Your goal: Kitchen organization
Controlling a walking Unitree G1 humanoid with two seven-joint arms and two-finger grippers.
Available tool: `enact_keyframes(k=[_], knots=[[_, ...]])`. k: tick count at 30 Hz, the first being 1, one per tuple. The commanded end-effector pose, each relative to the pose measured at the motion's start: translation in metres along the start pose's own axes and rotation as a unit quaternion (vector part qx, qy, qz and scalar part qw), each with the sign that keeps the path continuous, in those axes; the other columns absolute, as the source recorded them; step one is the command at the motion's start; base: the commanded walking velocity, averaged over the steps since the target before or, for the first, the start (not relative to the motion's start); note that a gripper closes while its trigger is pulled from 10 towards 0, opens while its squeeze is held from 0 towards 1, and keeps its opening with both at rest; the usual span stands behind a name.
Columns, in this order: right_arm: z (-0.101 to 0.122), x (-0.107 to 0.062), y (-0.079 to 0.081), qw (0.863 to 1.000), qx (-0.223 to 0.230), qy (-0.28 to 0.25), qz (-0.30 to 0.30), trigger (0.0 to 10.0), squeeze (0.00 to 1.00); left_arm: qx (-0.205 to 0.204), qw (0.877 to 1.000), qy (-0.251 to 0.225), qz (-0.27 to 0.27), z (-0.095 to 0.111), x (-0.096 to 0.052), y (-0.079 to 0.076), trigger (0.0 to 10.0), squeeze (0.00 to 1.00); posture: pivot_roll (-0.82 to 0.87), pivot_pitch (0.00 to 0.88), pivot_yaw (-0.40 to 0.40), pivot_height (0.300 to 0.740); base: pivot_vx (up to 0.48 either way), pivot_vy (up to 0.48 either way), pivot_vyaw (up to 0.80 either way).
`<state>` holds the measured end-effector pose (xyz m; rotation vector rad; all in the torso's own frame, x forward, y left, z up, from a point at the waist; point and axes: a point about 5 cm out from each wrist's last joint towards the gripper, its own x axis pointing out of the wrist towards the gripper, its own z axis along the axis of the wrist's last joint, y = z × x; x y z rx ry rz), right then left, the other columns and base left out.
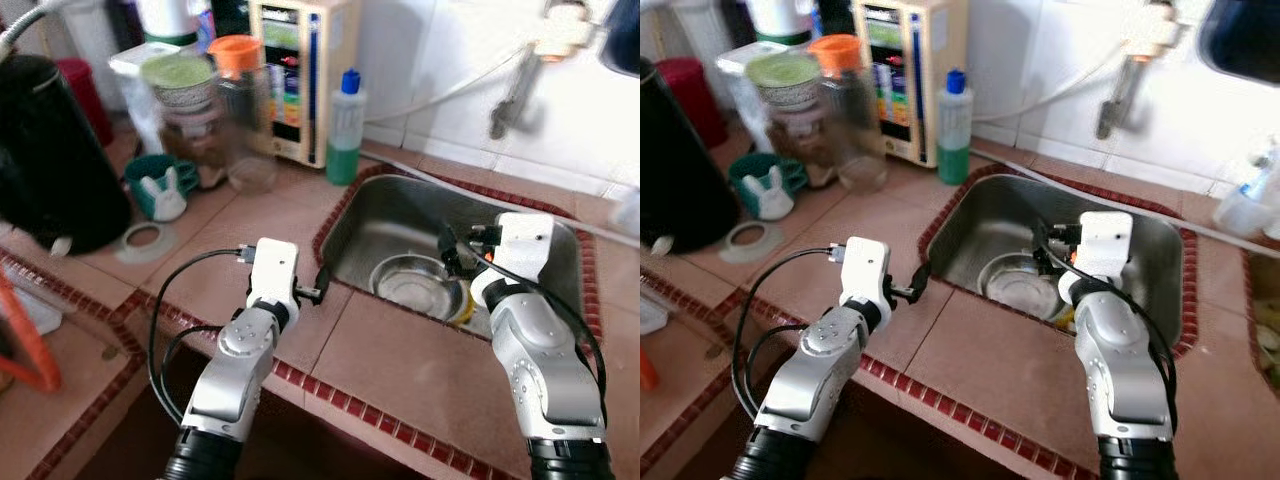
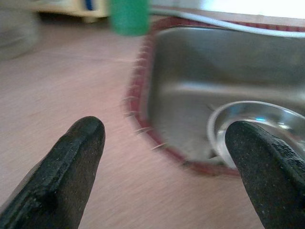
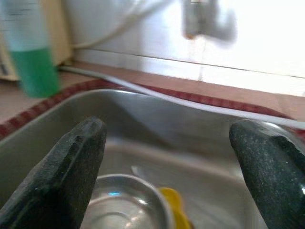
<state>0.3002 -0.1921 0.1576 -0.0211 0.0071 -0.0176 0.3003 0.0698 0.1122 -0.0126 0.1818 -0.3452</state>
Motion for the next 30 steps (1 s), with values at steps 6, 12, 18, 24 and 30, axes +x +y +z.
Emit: enact_keyframes(k=[6,12,18,24,30], knots=[[0.0079,0.0009,0.0007,1.0,0.003,-0.005,0.0,10.0,0.0,-0.007,1.0,-0.001,-0.013,0.0088,-0.0007,0.0022,10.0,0.0,0.08,0.005,0.019,0.74,0.0,0.0,-0.74],[0.0081,0.0002,0.0012,1.0,0.006,-0.003,-0.002,10.0,0.0,-0.014,1.0,0.004,-0.011,0.0072,-0.0002,0.0006,10.0,0.0,0.07,0.005,0.026,0.74,0.0,0.0,-0.73],[0.0075,0.0004,-0.0008,1.0,0.007,0.001,-0.004,10.0,0.0,-0.01,1.0,0.008,-0.018,0.0077,-0.0001,-0.0018,10.0,0.0,0.07,0.007,0.029,0.74,0.0,0.0,-0.36],[0.0079,0.0002,-0.001,1.0,0.011,0.0,-0.005,10.0,0.0,-0.012,1.0,0.013,-0.021,0.006,-0.0004,-0.0018,10.0,0.0,0.07,0.007,0.03,0.74,0.0,0.0,0.0],[0.0085,0.0009,0.0011,1.0,0.013,-0.001,-0.001,10.0,0.0,-0.016,0.999,0.012,-0.03,0.007,-0.0002,-0.0029,10.0,0.0,0.07,0.008,0.03,0.74,0.0,0.0,0.0]])
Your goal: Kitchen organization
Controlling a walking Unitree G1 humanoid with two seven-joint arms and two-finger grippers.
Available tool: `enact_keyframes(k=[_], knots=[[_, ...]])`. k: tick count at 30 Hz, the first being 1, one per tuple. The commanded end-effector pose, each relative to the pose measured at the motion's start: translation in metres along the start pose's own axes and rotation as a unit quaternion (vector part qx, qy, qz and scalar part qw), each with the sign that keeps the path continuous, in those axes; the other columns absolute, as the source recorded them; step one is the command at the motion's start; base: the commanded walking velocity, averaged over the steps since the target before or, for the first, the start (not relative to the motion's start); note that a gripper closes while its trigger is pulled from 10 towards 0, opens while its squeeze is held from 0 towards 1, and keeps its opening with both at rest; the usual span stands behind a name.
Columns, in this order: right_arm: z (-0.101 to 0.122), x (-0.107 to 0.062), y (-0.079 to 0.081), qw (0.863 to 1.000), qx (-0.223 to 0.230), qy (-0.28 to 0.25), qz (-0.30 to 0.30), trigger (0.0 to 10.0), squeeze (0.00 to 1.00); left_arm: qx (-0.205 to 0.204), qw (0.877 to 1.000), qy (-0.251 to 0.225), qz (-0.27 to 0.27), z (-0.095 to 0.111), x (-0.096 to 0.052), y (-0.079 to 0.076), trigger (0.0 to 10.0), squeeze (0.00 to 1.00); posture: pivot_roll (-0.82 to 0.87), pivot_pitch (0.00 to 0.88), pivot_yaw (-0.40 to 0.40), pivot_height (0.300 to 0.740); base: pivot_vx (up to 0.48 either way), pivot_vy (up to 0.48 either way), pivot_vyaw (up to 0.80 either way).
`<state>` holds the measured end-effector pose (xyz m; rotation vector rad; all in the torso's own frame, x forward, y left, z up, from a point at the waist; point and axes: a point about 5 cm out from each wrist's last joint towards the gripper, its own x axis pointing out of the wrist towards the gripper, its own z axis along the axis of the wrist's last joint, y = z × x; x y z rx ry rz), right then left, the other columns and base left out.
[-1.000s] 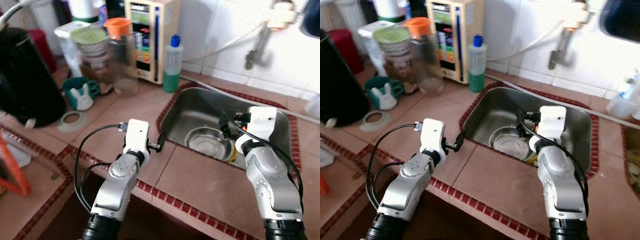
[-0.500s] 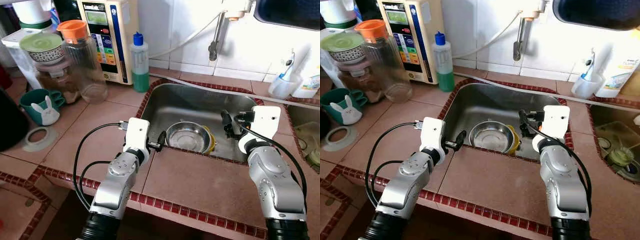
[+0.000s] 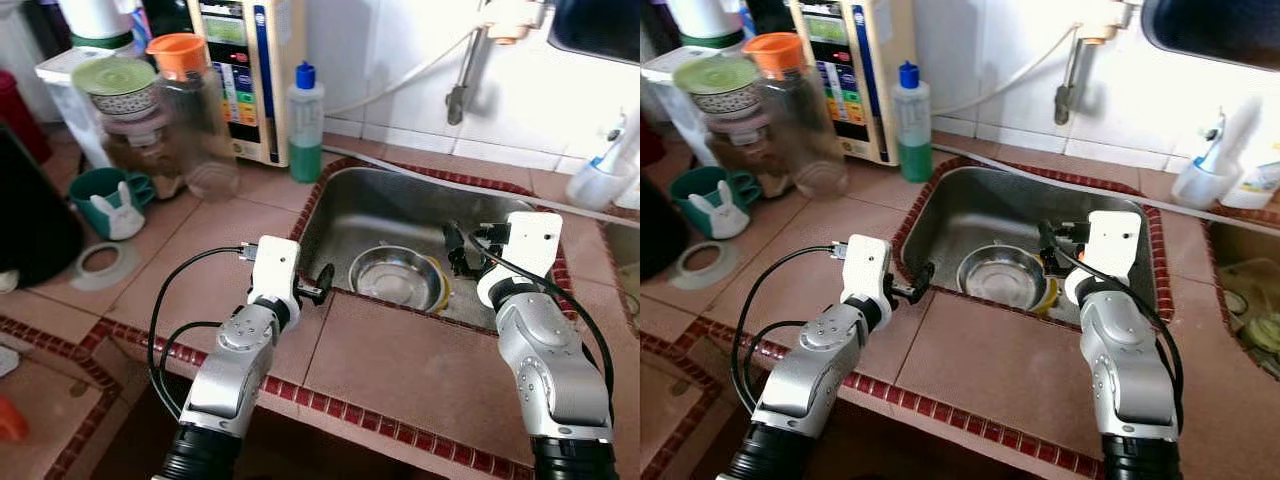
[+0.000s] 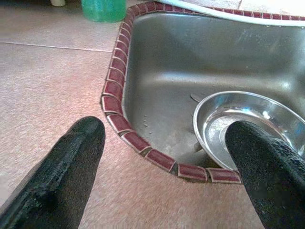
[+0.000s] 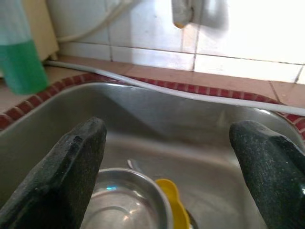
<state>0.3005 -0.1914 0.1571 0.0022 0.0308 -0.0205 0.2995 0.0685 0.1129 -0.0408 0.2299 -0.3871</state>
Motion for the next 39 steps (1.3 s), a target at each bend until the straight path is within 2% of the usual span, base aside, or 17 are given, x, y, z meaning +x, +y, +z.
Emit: enact_keyframes(k=[1,4,6,16,39], knots=[[0.0088,0.0007,0.0007,1.0,0.001,-0.013,0.001,10.0,0.0,0.002,1.0,-0.01,-0.01,0.0068,0.0001,-0.0019,10.0,0.0,0.07,0.007,0.031,0.74,0.0,0.0,0.0],[0.0092,0.0011,0.0005,1.0,0.002,-0.014,-0.001,10.0,0.0,0.019,1.0,-0.013,-0.017,0.0081,0.0001,-0.0025,10.0,0.0,0.07,0.007,0.033,0.74,0.0,0.0,0.0],[0.0091,0.0009,0.0002,1.0,0.005,-0.014,-0.003,10.0,0.0,0.016,0.999,-0.014,-0.031,0.0086,-0.0004,-0.0044,10.0,0.0,0.07,0.009,0.034,0.74,0.0,0.0,0.0],[0.0065,0.0012,-0.001,1.0,0.001,-0.003,-0.007,10.0,0.0,0.013,0.999,-0.013,-0.03,0.0086,-0.0006,-0.004,10.0,0.0,0.07,0.013,0.033,0.74,0.0,0.0,-0.09],[0.0067,0.0019,-0.0019,1.0,0.008,0.003,-0.008,10.0,0.0,-0.001,0.999,-0.001,-0.035,0.0052,-0.0011,-0.0071,10.0,0.0,0.07,0.017,0.031,0.74,0.0,0.0,-0.73]])
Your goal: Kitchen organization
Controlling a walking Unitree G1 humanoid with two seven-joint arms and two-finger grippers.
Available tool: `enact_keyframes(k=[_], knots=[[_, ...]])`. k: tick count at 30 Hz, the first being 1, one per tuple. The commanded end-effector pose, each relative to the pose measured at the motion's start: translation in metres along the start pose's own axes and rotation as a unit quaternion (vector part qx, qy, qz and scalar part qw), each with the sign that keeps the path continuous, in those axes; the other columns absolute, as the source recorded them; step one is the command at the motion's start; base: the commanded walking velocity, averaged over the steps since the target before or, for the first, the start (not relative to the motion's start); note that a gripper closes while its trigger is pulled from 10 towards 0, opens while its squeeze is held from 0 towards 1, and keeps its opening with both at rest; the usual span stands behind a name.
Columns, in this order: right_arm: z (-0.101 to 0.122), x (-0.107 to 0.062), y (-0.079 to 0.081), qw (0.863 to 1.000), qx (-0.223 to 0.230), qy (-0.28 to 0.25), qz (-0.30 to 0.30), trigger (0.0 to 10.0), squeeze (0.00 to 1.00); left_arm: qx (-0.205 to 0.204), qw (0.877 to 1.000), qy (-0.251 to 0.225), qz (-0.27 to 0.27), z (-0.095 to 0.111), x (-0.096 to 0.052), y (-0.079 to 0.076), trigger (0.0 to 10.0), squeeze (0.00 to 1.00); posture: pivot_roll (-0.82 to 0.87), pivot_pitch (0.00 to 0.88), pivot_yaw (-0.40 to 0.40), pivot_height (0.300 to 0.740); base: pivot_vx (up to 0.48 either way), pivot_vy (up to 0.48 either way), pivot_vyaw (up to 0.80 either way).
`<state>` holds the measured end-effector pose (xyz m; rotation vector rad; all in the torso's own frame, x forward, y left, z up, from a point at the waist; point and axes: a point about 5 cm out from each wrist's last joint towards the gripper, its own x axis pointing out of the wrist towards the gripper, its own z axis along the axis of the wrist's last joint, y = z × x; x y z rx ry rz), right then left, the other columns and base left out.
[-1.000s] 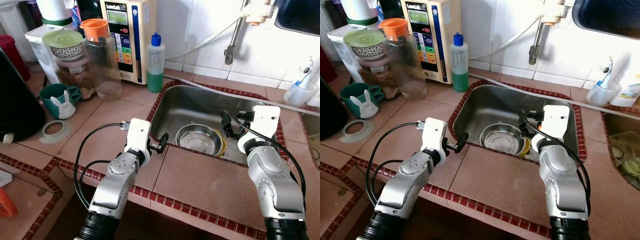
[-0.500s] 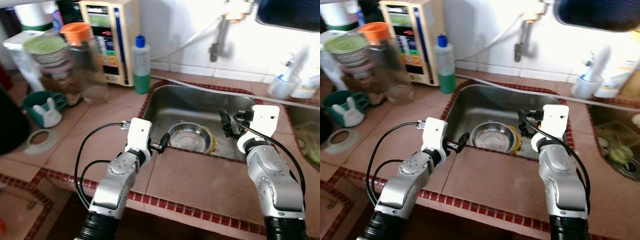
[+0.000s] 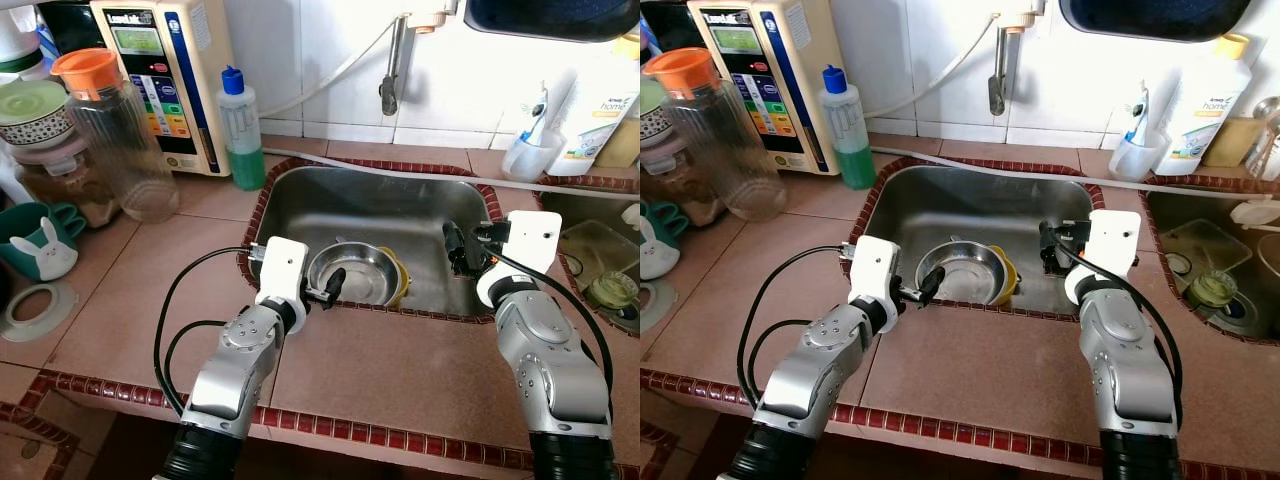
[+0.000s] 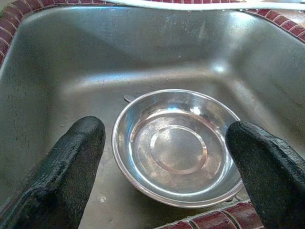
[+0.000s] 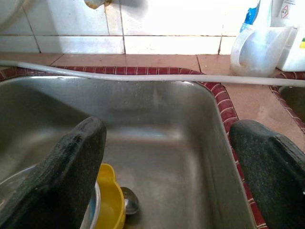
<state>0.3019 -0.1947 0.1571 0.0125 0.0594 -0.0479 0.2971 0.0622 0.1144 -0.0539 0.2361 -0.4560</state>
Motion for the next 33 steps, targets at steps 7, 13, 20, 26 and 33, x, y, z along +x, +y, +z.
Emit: enact_keyframes(k=[7,13,20,26,33], knots=[[0.0073,0.0006,0.0015,1.0,0.004,-0.013,0.005,10.0,0.0,0.003,1.0,0.003,-0.007,0.0027,-0.0014,-0.0022,10.0,0.0,0.07,0.018,0.033,0.74,0.0,0.0,0.0],[0.0067,0.0007,0.0012,1.0,0.004,-0.011,0.003,10.0,0.0,0.005,1.0,0.004,-0.011,0.003,-0.0014,-0.0032,10.0,0.0,0.07,0.019,0.032,0.74,0.0,0.0,0.0],[0.0064,0.001,0.0004,1.0,0.005,-0.01,0.001,10.0,0.0,0.004,1.0,0.007,-0.012,0.0027,-0.0015,-0.0034,10.0,0.0,0.07,0.02,0.033,0.74,0.0,0.0,0.0],[0.0063,0.0014,0.0003,1.0,0.006,-0.009,0.0,10.0,0.0,0.003,1.0,0.01,-0.011,0.0021,-0.0014,-0.0032,10.0,0.0,0.07,0.019,0.034,0.74,0.0,0.0,0.0],[0.0061,0.0017,-0.0001,1.0,0.007,-0.008,-0.001,10.0,0.0,0.003,1.0,0.012,-0.011,0.0014,-0.0013,-0.0031,10.0,0.0,0.07,0.019,0.034,0.74,0.0,0.0,0.0]])
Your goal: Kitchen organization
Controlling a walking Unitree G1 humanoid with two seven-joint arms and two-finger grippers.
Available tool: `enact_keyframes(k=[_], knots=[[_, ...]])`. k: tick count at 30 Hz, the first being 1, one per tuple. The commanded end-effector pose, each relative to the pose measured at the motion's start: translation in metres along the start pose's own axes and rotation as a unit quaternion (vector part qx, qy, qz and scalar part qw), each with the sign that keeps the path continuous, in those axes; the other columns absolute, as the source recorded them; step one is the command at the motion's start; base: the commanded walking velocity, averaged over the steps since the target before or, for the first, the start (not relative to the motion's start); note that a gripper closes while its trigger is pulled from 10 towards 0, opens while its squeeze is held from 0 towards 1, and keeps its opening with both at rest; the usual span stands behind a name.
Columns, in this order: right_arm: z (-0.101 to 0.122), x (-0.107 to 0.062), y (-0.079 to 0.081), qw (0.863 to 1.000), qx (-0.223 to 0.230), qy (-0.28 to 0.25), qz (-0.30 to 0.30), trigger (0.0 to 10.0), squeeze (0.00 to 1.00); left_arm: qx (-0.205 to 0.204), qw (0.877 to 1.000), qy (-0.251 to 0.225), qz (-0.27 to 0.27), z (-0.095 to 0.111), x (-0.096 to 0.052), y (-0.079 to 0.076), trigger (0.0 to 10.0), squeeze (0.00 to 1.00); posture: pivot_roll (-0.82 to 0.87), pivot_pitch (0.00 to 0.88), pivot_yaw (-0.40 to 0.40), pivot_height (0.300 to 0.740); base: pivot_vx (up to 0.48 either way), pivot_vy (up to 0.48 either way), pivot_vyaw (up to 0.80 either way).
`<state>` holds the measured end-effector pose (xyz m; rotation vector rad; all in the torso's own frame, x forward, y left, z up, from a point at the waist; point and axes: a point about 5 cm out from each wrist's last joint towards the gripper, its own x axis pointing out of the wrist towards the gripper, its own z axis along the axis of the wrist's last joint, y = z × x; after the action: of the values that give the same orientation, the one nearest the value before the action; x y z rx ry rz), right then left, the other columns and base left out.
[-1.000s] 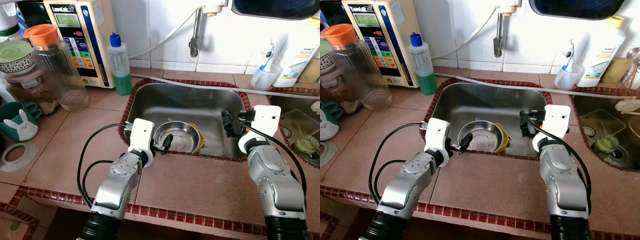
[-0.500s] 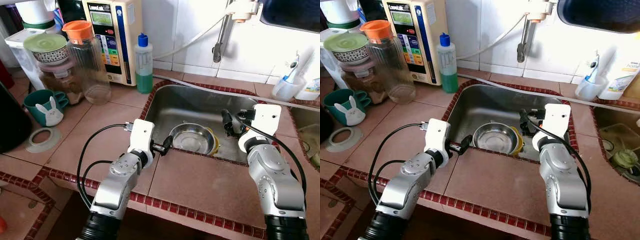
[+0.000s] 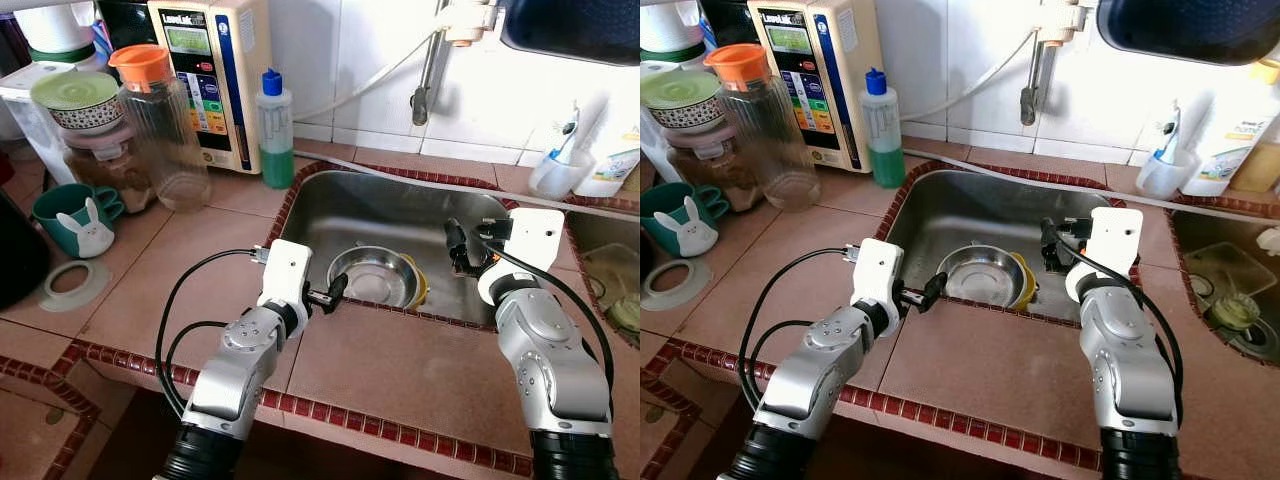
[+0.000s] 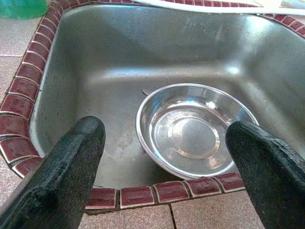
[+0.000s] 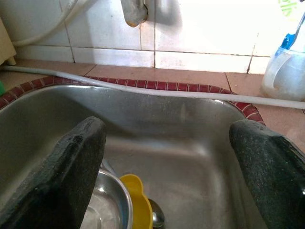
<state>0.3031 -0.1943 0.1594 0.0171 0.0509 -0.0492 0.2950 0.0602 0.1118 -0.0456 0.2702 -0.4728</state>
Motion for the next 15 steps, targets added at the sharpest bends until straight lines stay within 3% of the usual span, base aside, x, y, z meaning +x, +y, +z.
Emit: enact_keyframes(k=[1,8,15], knots=[[0.0038,0.0008,-0.0006,1.0,0.005,-0.004,0.0,10.0,0.0,0.002,1.0,-0.005,-0.004,0.0043,-0.001,-0.0007,10.0,0.0,0.07,0.019,0.034,0.74,0.0,0.0,0.0],[0.0037,0.001,-0.0009,1.0,0.004,-0.004,0.0,10.0,0.0,0.002,1.0,-0.005,-0.001,0.0039,-0.0011,-0.0002,10.0,0.0,0.07,0.015,0.035,0.74,0.0,0.0,0.0],[0.0047,0.002,-0.0026,1.0,0.004,-0.005,-0.003,10.0,0.0,0.002,1.0,-0.003,-0.001,0.0037,-0.0005,0.0001,10.0,0.0,0.07,0.014,0.036,0.74,-0.328,0.0,0.0]])
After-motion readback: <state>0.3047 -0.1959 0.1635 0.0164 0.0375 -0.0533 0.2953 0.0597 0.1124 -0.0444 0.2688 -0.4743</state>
